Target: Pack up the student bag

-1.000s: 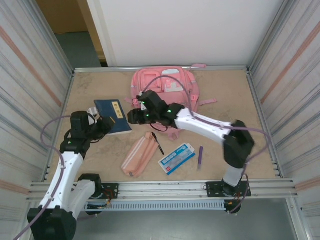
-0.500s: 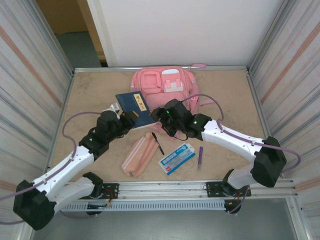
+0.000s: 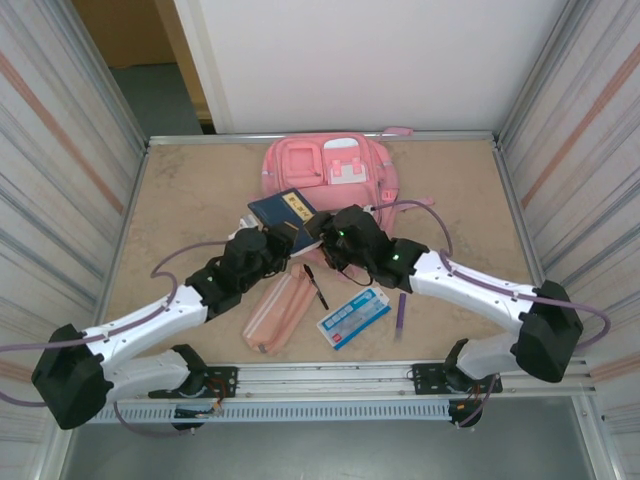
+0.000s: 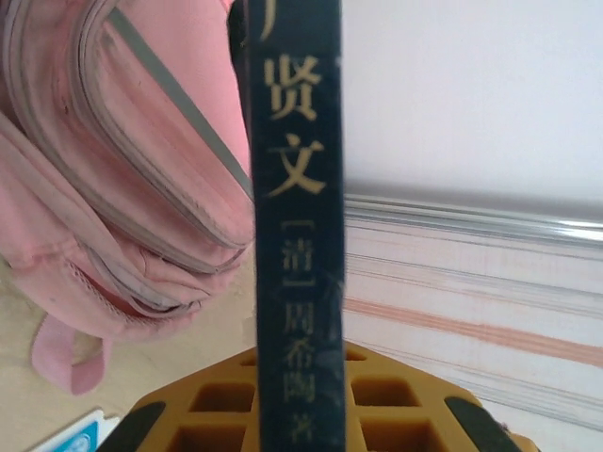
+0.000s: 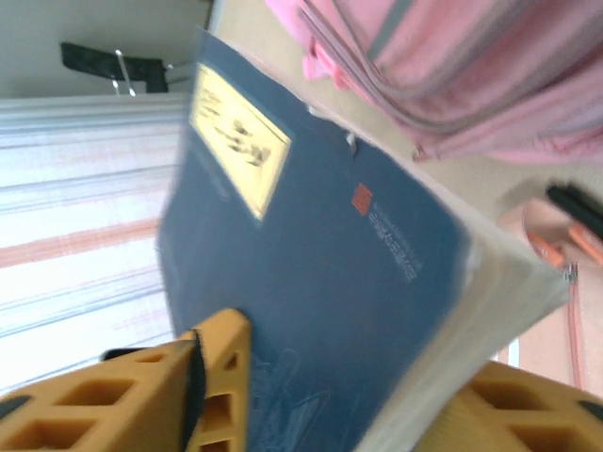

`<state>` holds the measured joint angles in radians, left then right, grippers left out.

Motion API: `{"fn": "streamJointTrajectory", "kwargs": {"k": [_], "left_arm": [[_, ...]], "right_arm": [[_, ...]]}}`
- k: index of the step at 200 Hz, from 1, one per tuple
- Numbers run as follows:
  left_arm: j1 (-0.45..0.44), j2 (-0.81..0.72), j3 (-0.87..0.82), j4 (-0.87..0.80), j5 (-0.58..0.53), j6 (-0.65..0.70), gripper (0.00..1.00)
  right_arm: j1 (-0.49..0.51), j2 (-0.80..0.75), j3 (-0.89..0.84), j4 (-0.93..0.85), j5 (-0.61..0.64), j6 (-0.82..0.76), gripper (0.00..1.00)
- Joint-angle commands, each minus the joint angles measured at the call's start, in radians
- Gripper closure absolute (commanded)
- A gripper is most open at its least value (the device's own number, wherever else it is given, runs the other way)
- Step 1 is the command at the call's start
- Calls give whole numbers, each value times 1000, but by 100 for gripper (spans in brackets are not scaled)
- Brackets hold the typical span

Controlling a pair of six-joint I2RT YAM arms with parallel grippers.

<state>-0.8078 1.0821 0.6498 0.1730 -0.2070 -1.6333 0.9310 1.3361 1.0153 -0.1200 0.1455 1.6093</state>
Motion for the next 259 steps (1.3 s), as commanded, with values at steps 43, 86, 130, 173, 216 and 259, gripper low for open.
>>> {"fn": "streamJointTrajectory", "kwargs": {"k": [43,86,130,173,216,259], "left_arm": [[-27,57,9,159,192,-82,97],[-15,120,39,167,279,2,42],[93,122,137,-207,368,537,28],[60,252,285,-525,241,1318,27],[-39,469,541,-805,-4,1723,24],[7,629,701,-747,16,1930,23]], "right_arm": [[-49,-99,-10,112,114,-139,92],[-60,-104,-19,96,89,-128,100],[-174,-240,-6,-70,83,-258,100],[-290,-431,-32,-200,115,-421,100],[-354,-608,-51,-351,159,-585,100],[-364,-782,-96,-423,210,-654,100]]}}
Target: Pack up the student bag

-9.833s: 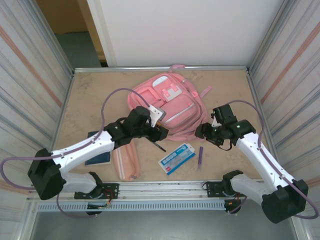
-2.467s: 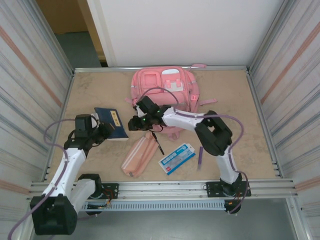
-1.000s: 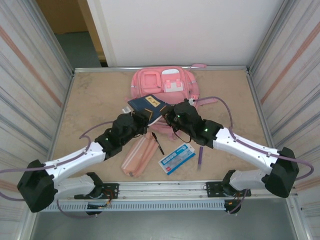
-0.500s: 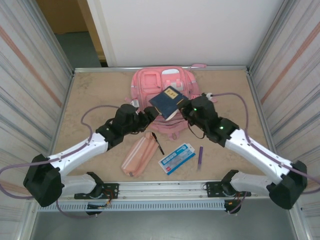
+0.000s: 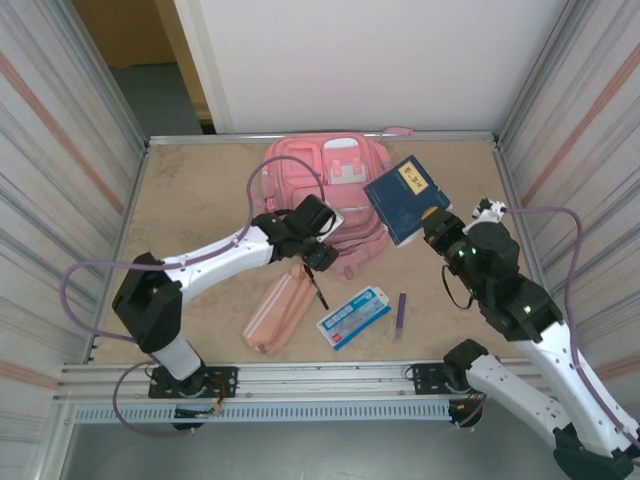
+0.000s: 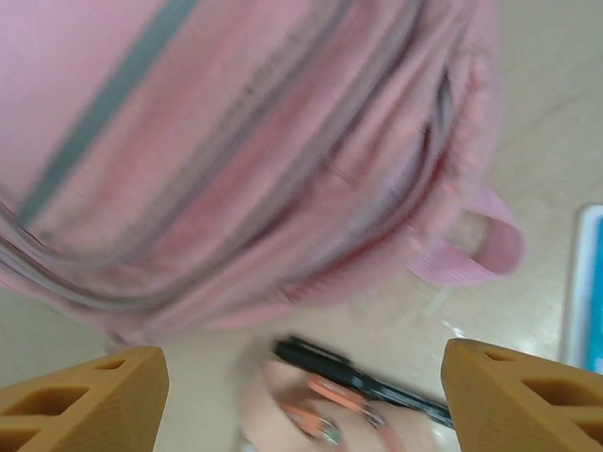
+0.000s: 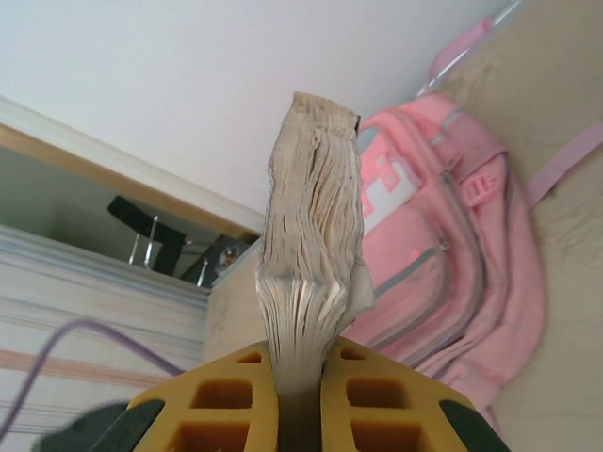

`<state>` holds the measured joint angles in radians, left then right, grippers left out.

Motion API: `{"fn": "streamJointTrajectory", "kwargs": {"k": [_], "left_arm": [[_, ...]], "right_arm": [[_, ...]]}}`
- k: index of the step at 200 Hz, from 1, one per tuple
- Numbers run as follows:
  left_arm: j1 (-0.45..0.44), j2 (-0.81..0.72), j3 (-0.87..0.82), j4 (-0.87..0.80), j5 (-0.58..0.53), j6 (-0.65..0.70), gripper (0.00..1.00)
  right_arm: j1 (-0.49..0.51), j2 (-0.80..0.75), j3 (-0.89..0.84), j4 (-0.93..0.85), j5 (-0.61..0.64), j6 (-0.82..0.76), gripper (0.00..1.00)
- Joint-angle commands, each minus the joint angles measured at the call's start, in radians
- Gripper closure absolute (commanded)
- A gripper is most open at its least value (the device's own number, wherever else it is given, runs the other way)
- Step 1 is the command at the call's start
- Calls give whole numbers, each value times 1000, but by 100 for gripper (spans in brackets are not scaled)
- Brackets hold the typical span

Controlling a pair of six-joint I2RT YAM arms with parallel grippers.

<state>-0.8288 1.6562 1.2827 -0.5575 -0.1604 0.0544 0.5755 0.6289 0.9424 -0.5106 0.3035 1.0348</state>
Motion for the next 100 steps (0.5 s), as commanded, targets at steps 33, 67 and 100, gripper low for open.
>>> {"fn": "streamJointTrajectory", "kwargs": {"k": [33,67,100], "left_arm": [[95,198,188,-14,109,346,21],[96,360,334,-100,131,439,21],[101,473,446,-133,0,366,37]], "right_arm": [[-8,-149,-40,-17,26,-122,100],[-8,-158,-19,-48,16,-139,100],[-8,-149,-29,-53,-7,-117,100]]}}
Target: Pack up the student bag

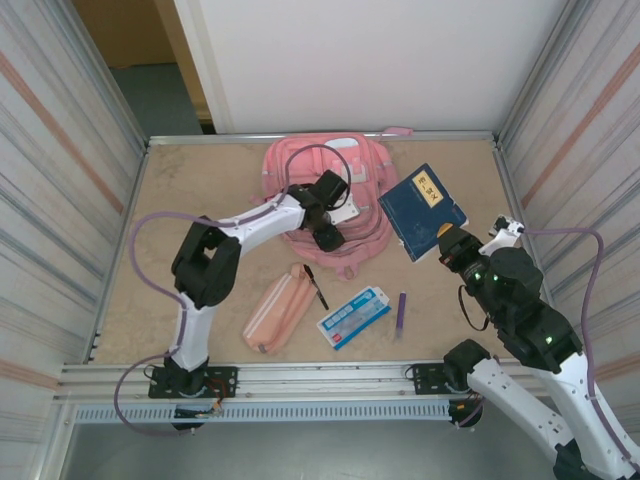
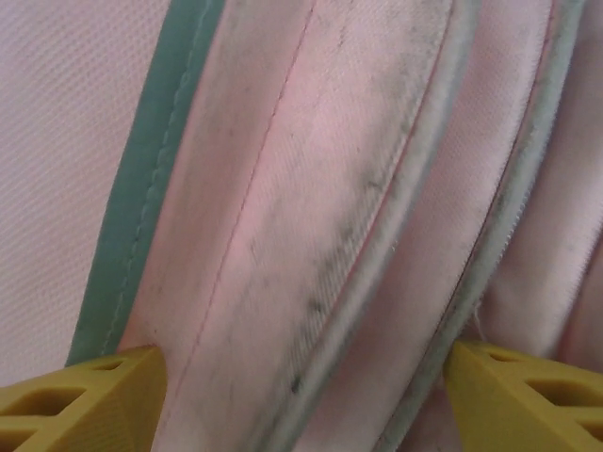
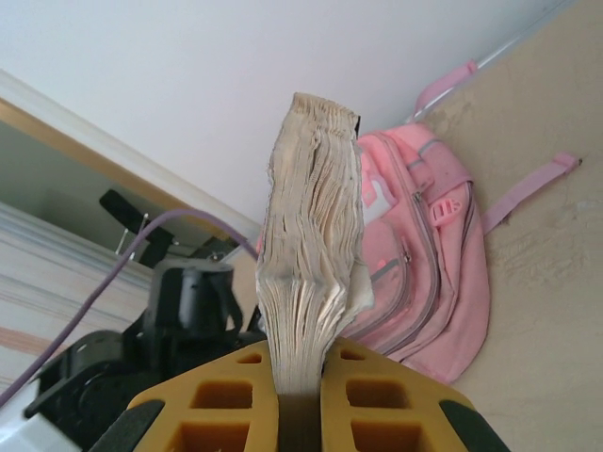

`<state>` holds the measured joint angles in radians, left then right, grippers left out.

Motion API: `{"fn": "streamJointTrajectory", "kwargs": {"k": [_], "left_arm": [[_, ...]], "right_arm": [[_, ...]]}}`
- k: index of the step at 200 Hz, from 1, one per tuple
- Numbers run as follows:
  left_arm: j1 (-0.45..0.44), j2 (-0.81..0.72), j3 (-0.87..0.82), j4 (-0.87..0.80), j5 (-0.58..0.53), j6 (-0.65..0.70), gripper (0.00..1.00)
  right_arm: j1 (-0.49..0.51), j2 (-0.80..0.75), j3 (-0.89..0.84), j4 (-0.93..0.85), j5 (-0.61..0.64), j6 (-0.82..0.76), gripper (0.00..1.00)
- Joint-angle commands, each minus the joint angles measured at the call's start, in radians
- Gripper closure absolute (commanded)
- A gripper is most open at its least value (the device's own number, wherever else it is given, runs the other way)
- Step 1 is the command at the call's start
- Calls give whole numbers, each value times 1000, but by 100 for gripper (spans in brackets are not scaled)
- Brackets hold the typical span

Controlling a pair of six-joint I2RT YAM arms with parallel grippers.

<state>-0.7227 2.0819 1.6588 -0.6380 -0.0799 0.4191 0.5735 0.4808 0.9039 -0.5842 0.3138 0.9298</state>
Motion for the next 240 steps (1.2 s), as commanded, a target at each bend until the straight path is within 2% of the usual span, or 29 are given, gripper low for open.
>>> {"fn": "streamJointTrajectory", "kwargs": {"k": [1,16,22,42,56,73,108,131,132,136,141,146,155,173,178,189,209,240], "left_arm": [[-6,48,70,-51,-83,0,39],[-7,34,74,-23,-85,-10,69],[-9,22,83,-23,-73,-17,77],[-16,-65,120,-42,-24,-26,91],[-21,-121,145,-40,20,-15,100],[-20,-176,163,-28,37,8,100],[-21,-229,183,18,-26,37,100],[-21,-239,171,41,27,70,100],[-20,-238,169,41,33,76,100],[-21,-237,160,41,54,100,88],[-21,-233,146,36,84,138,66],[-22,-229,127,34,100,173,51],[-20,-221,89,55,108,208,37],[-3,-204,26,78,209,295,29],[2,-201,9,97,216,303,24],[17,-191,-7,127,233,311,22],[41,-138,39,96,236,320,21],[43,-46,60,80,200,332,21]], "right_arm": [[-6,-1,9,20,-18,-10,100],[-7,2,1,5,-23,16,100],[-6,3,-5,-5,-15,27,100],[-8,7,-25,-71,19,82,100],[-8,7,-56,-68,-17,101,100],[-8,15,-94,-41,-68,107,100],[-23,61,-105,-40,-207,111,100],[-29,60,-146,-50,-252,149,100],[-30,59,-146,-53,-251,149,100],[-32,52,-150,-63,-248,154,100],[-35,42,-151,-79,-240,157,100],[-38,27,-152,-95,-227,156,100],[-44,-2,-146,-128,-188,151,100],[-49,-73,-131,-184,-84,121,100],[-51,-91,-126,-200,-50,115,100],[-52,-118,-115,-221,8,89,100],[-52,-134,-96,-242,61,66,100],[-52,-107,-73,-241,58,67,100]]}}
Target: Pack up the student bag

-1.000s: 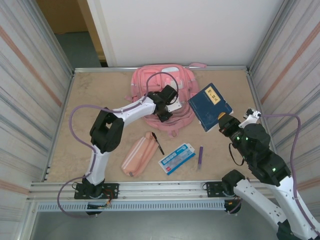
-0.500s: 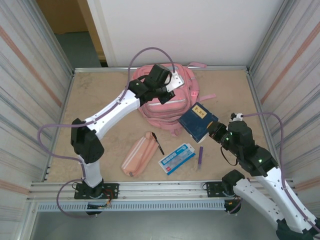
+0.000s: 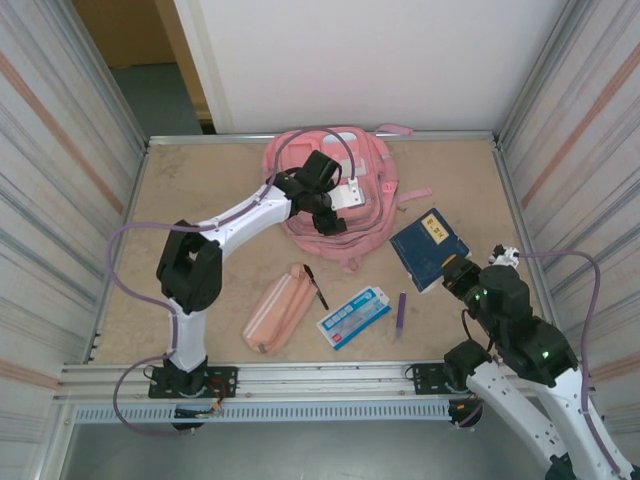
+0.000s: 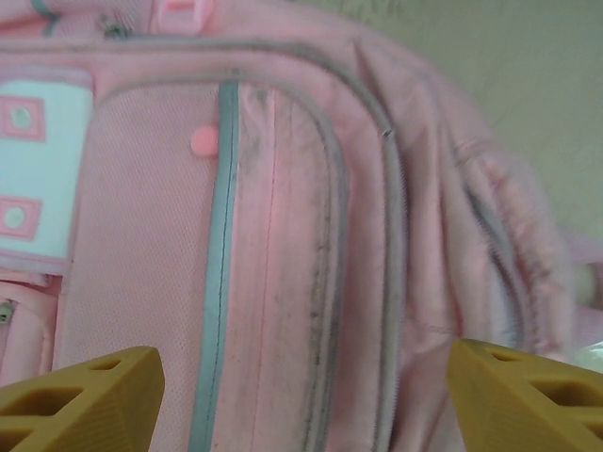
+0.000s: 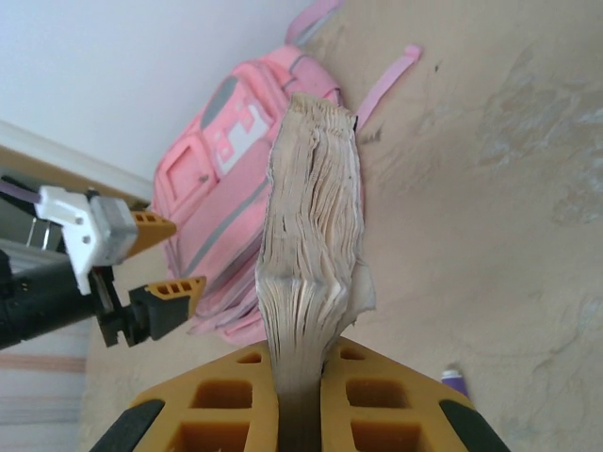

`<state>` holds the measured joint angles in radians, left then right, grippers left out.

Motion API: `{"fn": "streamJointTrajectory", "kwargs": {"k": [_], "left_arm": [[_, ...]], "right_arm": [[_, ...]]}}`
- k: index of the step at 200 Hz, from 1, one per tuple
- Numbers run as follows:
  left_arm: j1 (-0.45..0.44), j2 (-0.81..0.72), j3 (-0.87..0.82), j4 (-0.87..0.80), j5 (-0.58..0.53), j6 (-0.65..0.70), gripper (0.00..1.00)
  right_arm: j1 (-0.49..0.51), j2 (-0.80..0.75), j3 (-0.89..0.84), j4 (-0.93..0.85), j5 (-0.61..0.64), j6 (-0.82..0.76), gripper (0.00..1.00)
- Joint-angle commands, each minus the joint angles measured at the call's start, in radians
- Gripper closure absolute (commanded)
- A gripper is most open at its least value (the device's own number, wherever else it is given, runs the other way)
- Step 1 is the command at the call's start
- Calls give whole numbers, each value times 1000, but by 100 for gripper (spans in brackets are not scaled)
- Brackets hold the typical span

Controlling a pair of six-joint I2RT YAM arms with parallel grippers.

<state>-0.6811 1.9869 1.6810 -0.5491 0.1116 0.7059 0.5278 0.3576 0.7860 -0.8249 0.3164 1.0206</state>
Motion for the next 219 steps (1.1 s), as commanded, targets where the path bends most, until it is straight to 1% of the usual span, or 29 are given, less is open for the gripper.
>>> {"fn": "streamJointTrajectory", "kwargs": {"k": [1,23,32,45,53,58,62,67,73,79,90,106,132,148,151,158,193,206,219], "left_arm": [[1,52,38,-9,8,45,22],[3,102,42,-5,1,32,21],[2,152,40,9,-21,20,22],[0,190,43,64,-113,-8,22],[-3,217,60,86,-176,-20,24],[-4,235,73,91,-207,-27,30],[-3,246,84,95,-229,-34,38],[-3,259,97,97,-247,-44,53],[-3,270,111,92,-250,-52,65],[-3,274,114,89,-234,-55,72],[-6,262,108,91,-184,-53,81],[-18,229,99,97,-148,-36,100],[-31,147,79,110,-93,-44,100],[-31,114,97,105,-94,-59,100],[-31,84,104,103,-97,-61,100],[-31,66,117,94,-109,-65,100],[-30,0,191,72,-124,-106,100],[-28,-16,209,83,-137,-125,100],[-28,-40,218,84,-127,-140,100]], "right_arm": [[-6,16,46,1,54,-23,100],[-6,21,32,21,55,-10,100],[-6,22,24,34,46,-8,100],[-5,28,25,40,29,0,100],[-6,32,22,46,18,7,100],[-6,35,16,55,8,7,100],[-6,37,12,67,-2,6,100],[-7,42,5,83,-17,2,100],[-6,48,0,99,-34,0,100],[-6,56,-1,109,-51,-2,100],[-6,71,7,116,-83,-2,100],[-6,84,3,121,-103,5,100],[-7,96,-19,144,-118,13,100],[-8,103,-21,142,-140,30,100],[-7,105,-24,143,-142,35,100],[-8,110,-33,154,-152,41,100],[-9,193,-43,215,-283,73,100],[-9,227,-53,252,-318,92,100],[-12,258,-74,309,-335,124,100]]}}
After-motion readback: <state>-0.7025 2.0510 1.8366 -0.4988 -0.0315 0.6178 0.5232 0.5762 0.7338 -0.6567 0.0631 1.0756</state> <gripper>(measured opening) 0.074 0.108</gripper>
